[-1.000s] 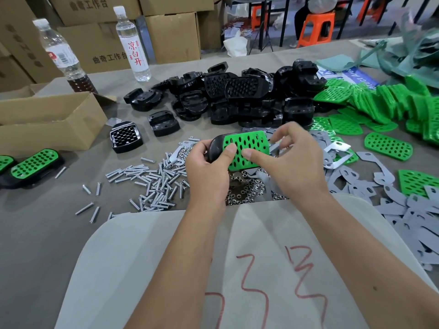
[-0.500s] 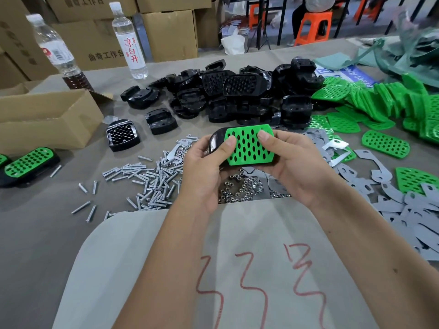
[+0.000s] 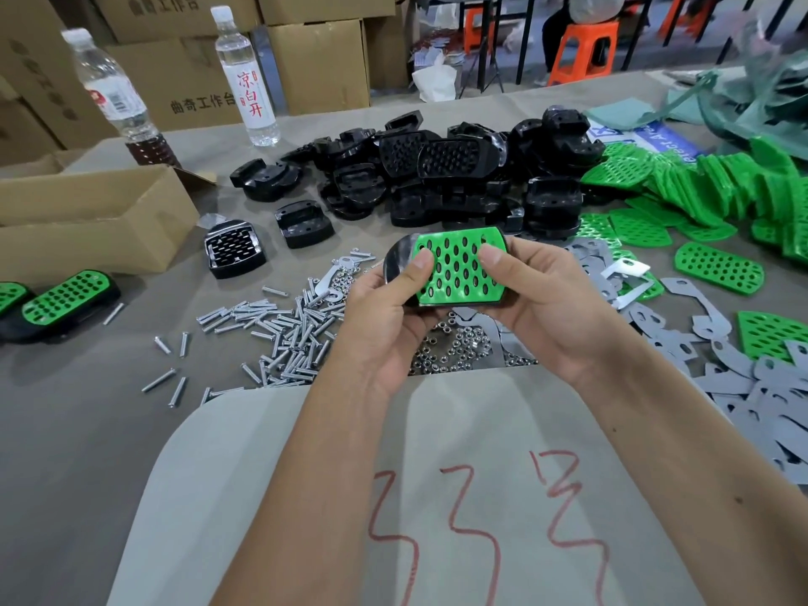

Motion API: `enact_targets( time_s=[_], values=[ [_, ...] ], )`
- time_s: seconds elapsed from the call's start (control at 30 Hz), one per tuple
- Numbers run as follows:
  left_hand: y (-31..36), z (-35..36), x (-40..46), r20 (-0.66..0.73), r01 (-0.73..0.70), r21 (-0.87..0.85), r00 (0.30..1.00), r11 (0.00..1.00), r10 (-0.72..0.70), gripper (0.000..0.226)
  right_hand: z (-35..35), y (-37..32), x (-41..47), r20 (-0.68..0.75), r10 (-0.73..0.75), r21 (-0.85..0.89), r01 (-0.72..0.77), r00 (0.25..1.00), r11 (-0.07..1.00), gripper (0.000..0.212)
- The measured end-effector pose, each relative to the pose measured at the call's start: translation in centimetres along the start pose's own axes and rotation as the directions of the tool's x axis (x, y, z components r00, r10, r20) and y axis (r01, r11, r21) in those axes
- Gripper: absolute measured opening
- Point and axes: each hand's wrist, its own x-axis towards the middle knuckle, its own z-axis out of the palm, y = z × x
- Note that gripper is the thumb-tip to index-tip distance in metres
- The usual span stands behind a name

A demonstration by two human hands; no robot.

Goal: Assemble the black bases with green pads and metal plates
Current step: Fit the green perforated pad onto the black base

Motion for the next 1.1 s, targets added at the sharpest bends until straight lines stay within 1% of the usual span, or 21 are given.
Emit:
enact_targets(
  time_s=[0.1,0.17,0.27,0.33,0.4,0.53,0.63,0.67,0.73,0.77,0.87,0.93,1.03,1.07,1.1],
  values=[
    [0.31,-0.09,-0.06,0.037,0.018,-0.017,0.999,1.0,-0.017,0.042,-0.37,-0.04,-0.12,0.005,-0.013,-0.002,0.013,1.0,1.0,0.049],
    [0.27,0.02,-0.14,0.032,0.009,0.01,0.999,1.0,-0.01,0.037,-0.54,-0.07,-0.07,0.015,0.001,-0.011,0.0,1.0,1.0,0.047],
    [-0.13,0.36,-0.19,-0.052,-0.04,0.093,0.998,0.995,0.044,0.017,-0.57,0.04,0.2,0.007,0.044,-0.031,-0.043,0.999,0.999,0.044],
    [-0.26,0.46,-0.11,-0.107,-0.055,0.091,0.992,0.994,0.065,0.01,-0.5,0.11,0.29,0.023,0.048,-0.046,-0.047,0.999,0.998,0.043],
    [-0.26,0.46,0.0,-0.131,-0.067,0.085,0.988,0.994,0.078,0.008,-0.42,0.15,0.27,0.04,0.029,-0.063,-0.026,0.999,0.998,0.042],
    [-0.07,0.16,0.16,-0.119,-0.066,0.054,0.99,0.996,0.072,0.014,-0.5,0.16,0.17,0.046,-0.023,-0.095,0.027,0.999,0.995,0.04],
    [0.4,0.12,0.05,-0.096,-0.05,0.001,0.994,0.999,0.05,0.029,-0.2,0.29,0.08,0.048,-0.055,-0.107,0.06,0.997,0.992,0.04],
    [0.5,0.13,0.06,-0.097,-0.051,0.013,0.994,0.999,0.052,0.03,-0.05,0.43,0.11,0.033,-0.06,-0.111,0.063,0.998,0.992,0.04],
    [0.53,0.2,0.1,-0.119,-0.077,0.058,0.989,0.995,0.083,0.017,0.05,0.61,0.22,0.012,-0.052,-0.122,0.053,0.999,0.991,0.038],
    [0.51,0.29,0.06,-0.135,-0.095,0.078,0.985,0.992,0.105,0.012,0.01,0.6,0.28,0.02,-0.039,-0.129,0.041,0.999,0.991,0.036],
    [0.44,0.49,-0.06,-0.173,-0.152,0.147,0.969,0.977,0.176,0.006,-0.21,0.37,0.31,0.058,-0.01,-0.154,0.019,0.998,0.988,0.031],
    [0.47,0.65,-0.22,-0.181,-0.156,0.194,0.965,0.968,0.191,0.004,-0.29,0.43,0.25,0.019,-0.041,-0.173,0.044,0.999,0.984,0.032],
    [0.41,0.85,-0.47,-0.194,-0.133,0.191,0.966,0.973,0.171,0.002,-0.35,0.61,0.23,-0.037,-0.11,-0.265,0.097,0.993,0.959,0.034],
    [0.41,0.76,-0.46,-0.198,-0.168,0.253,0.955,0.953,0.221,0.004,-0.42,0.63,0.25,-0.044,-0.134,-0.32,0.113,0.99,0.941,0.035],
    [0.47,0.55,-0.4,-0.175,-0.231,0.38,0.933,0.896,0.315,0.008,-0.45,0.61,0.27,-0.045,-0.16,-0.384,0.131,0.986,0.914,0.036]
  ],
)
